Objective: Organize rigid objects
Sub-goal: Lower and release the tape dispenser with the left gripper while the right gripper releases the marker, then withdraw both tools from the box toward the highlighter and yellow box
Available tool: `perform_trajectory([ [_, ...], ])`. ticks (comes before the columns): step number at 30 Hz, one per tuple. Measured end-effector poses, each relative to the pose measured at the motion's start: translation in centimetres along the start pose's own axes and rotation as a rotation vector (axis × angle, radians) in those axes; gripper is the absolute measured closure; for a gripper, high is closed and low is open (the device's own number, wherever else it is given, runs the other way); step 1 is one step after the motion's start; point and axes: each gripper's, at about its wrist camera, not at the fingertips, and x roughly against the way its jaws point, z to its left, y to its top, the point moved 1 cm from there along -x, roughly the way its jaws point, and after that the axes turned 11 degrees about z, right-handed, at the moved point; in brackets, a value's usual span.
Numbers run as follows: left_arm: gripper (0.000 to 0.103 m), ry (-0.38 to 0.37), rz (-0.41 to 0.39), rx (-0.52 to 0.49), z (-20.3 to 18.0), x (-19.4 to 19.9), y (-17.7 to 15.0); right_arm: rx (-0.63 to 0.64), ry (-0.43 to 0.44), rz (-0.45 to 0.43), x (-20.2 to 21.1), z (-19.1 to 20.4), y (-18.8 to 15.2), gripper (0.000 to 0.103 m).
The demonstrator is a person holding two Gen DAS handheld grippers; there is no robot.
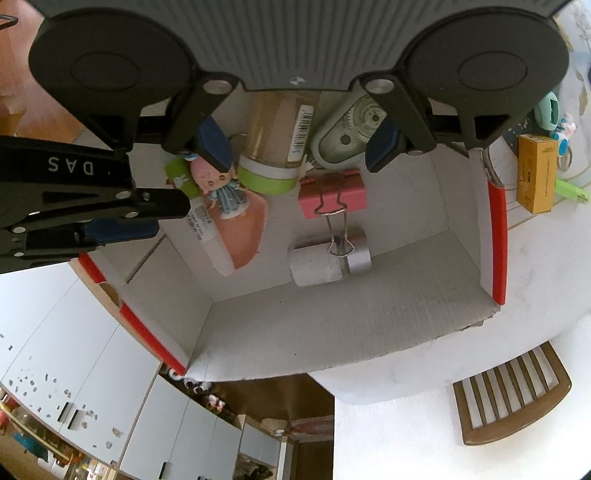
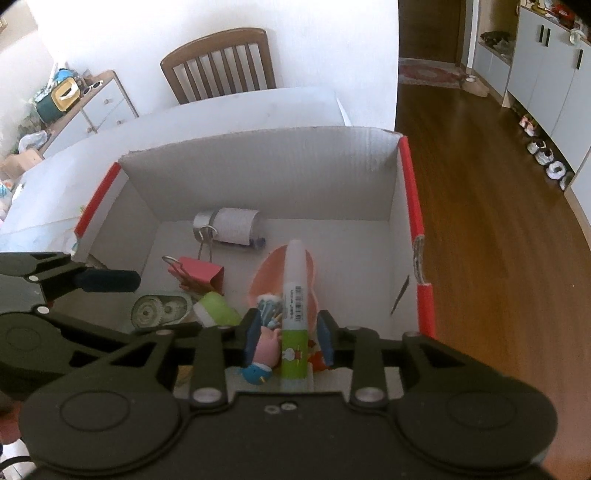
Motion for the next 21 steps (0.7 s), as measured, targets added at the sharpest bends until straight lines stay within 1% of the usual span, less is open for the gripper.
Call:
perform_trajectory([
  [4, 0.024, 0.002, -0.035, -0.010, -0.3, 1.2, -0.4, -0.002, 0.017, -0.018, 1.0, 0.0, -0.3, 0.065],
  [7, 0.024, 0.006, -0.062, -0.020, -0.5, 2.0, -0.7, -0.003, 0.014, -0.044, 1.8, 0.2, -0.6, 0.058],
  [10, 0.024, 0.007, -0.089, -0.021, -0.5, 2.9, -1.1, -0.011, 0.021, -0.064, 2.6, 0.4, -0.9, 0.055],
  [13, 0.024, -0.002, -0.111, -0.019, -0.2, 3.9, -1.6, -0.013, 0.024, -0.083, 3.3, 0.7, -1.1, 0.053],
  [16, 0.024, -0.002, -0.132, -0.016, 0.3, 4.9, -2.1, -0.019, 0.032, -0.099, 4.0, 1.0, -1.4, 0.048],
  [19, 0.024, -0.018, -0.153, -0.001, 1.1, 5.8, -2.6, -0.017, 0.028, -0.116, 4.5, 1.4, -1.8, 0.041],
  [21, 0.024, -0.028, -0.168, 0.009, 1.7, 6.4, -2.8, -0.021, 0.024, -0.126, 4.7, 1.7, -2.1, 0.040],
])
